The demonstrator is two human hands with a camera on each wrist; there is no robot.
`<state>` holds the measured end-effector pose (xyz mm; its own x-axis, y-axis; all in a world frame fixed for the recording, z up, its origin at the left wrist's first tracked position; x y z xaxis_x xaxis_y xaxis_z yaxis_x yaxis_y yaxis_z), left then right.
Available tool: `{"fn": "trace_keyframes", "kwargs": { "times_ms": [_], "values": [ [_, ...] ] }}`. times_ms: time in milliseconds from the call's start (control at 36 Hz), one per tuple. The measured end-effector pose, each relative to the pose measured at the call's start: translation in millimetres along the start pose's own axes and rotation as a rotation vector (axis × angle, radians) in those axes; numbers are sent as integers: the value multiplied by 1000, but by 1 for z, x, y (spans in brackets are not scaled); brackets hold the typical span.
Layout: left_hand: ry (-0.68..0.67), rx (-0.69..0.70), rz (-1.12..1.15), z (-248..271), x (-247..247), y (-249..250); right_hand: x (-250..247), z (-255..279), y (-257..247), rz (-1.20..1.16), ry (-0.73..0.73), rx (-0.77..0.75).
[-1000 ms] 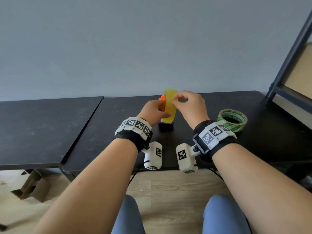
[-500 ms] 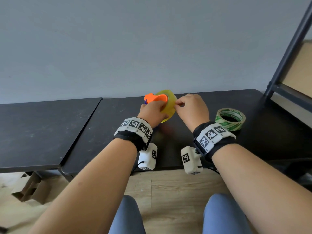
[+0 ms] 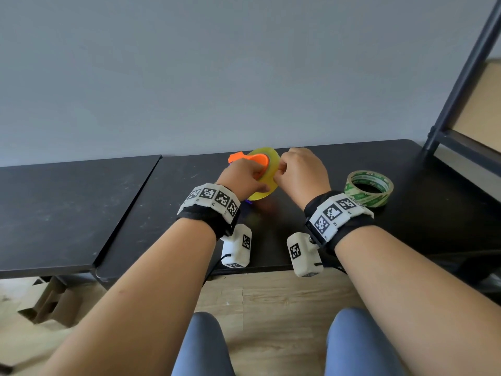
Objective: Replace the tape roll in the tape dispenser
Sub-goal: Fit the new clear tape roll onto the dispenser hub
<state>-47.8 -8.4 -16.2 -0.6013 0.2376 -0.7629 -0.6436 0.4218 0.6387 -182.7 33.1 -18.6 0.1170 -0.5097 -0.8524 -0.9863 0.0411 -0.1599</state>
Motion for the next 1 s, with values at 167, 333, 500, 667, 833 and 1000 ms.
{"fn": "trace_keyframes", "kwargs": {
  "times_ms": [167, 333, 500, 667, 833, 1000],
  "values": [
    [17, 13, 54, 1, -1, -4, 6, -2, -1, -144, -25, 89],
    [-7, 11, 117, 4, -9, -7, 4, -2, 3, -288, 22, 180],
    [-7, -24, 216, 9, -11, -10, 2, -1, 8, -466, 39, 284],
    [27, -42, 298, 8, -10, -10, -4, -4, 11, -585, -36, 311],
    [55, -55, 317, 4, -11, -12, -1, -5, 10, -604, -96, 238],
    [31, -70, 327, 4, -10, -14, -1, -4, 10, -574, 29, 217]
  ]
}}
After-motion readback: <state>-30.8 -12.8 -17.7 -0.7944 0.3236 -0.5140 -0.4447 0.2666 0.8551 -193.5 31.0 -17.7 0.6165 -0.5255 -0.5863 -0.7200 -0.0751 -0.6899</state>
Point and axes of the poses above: each hand's wrist, its own z-axis away from the middle knuckle, its own x-axis out of the palm, y = z × x, the point moved 2 cm from there along -z, towards the middle knuckle, and after that the axes turned 12 degrees about z, right-handed, at the moved point
